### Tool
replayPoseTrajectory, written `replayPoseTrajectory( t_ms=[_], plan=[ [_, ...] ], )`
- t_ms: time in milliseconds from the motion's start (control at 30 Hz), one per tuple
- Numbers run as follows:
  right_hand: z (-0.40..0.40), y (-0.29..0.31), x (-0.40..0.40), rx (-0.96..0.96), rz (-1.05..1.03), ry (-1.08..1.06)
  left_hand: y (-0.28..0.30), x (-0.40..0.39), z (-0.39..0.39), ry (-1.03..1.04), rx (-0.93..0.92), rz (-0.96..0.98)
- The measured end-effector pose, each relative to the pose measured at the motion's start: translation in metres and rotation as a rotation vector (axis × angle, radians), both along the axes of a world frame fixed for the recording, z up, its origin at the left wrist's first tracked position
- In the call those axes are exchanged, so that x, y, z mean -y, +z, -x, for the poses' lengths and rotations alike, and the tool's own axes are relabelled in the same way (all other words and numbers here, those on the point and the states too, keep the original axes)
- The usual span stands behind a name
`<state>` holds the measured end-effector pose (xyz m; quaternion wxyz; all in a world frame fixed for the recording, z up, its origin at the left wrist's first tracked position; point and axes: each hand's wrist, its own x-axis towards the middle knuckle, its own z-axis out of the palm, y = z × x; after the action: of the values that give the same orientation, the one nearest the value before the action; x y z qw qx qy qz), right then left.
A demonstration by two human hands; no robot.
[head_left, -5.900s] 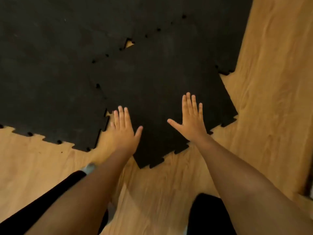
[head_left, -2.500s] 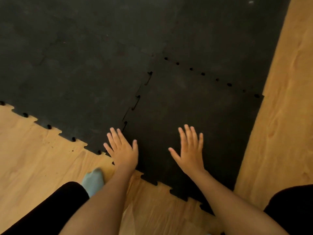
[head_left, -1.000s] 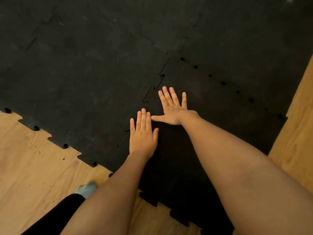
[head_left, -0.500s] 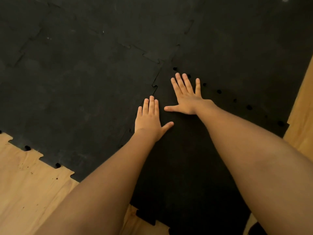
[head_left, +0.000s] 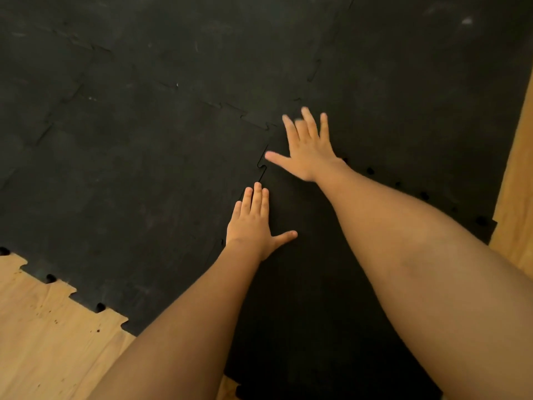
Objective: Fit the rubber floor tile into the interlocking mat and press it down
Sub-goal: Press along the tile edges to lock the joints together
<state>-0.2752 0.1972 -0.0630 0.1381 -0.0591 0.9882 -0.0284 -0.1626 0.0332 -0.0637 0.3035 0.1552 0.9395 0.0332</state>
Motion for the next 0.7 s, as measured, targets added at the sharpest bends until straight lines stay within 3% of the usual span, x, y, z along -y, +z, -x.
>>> replayPoseTrajectory(
  t_ms=[200, 400, 700],
  plan=[
    [0.046, -0.023, 0.034, 0.121, 0.085, -0.123, -0.010, 0.004, -0.002, -0.024, -0.076, 0.020],
    [0.031, -0.039, 0.034, -0.145, -0.031, -0.033, -0.017, 0.004, -0.003, -0.035, -0.097, 0.027],
    [0.036, -0.049, 0.031, -0.144, -0.039, -0.008, -0.029, 0.003, 0.029, 0.007, -0.193, -0.101]
  ],
)
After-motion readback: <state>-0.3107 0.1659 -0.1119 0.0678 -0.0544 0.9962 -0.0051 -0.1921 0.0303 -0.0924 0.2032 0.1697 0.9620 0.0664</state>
